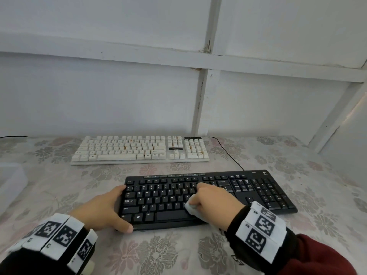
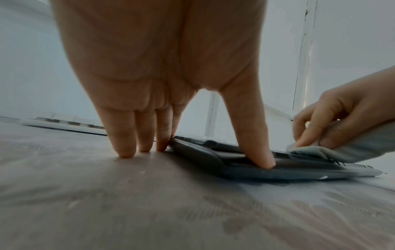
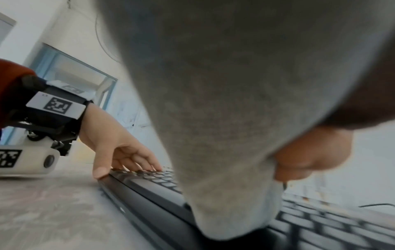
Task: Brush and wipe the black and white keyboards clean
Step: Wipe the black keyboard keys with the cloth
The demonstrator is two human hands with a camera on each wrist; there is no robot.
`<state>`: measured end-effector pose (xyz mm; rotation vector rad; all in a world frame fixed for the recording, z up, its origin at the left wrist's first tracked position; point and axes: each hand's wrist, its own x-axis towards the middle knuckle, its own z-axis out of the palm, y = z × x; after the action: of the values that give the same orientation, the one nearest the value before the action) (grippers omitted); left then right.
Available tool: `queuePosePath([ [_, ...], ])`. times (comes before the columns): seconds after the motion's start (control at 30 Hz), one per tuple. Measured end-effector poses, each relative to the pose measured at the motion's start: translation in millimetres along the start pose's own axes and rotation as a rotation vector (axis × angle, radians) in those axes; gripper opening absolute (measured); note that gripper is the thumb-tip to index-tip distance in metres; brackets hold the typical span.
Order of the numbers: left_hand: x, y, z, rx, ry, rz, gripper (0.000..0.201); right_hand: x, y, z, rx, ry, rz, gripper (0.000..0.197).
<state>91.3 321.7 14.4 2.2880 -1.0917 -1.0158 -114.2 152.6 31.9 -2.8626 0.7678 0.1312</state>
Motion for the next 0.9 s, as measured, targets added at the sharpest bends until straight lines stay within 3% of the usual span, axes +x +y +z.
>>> queuePosePath([
  [0.23, -2, 4, 0, -0.005, -0.004, -0.001, 0.107, -26, 39, -16, -0.084, 0.007, 0.058, 0.038],
  [0.33, -2, 3, 0, -0.014, -0.007, -0.007, 0.108, -29, 58, -22, -0.098, -0.065, 0.173, 0.043],
  [0.43, -1, 1, 0, -0.032, -0.016, -0.015, 0.111, -31, 61, -31, -0.135, -0.024, 0.257, 0.042],
  [0.7, -5, 6, 0, -0.016, 0.0, -0.019, 0.107, 2, -29, -20, 0.043, -0.013, -0.114, 0.038],
  [0.9, -6, 7, 0, 0.009, 0.005, -0.019, 0.108, -6, -3, -7, 0.037, 0.004, -0.039, 0.037],
])
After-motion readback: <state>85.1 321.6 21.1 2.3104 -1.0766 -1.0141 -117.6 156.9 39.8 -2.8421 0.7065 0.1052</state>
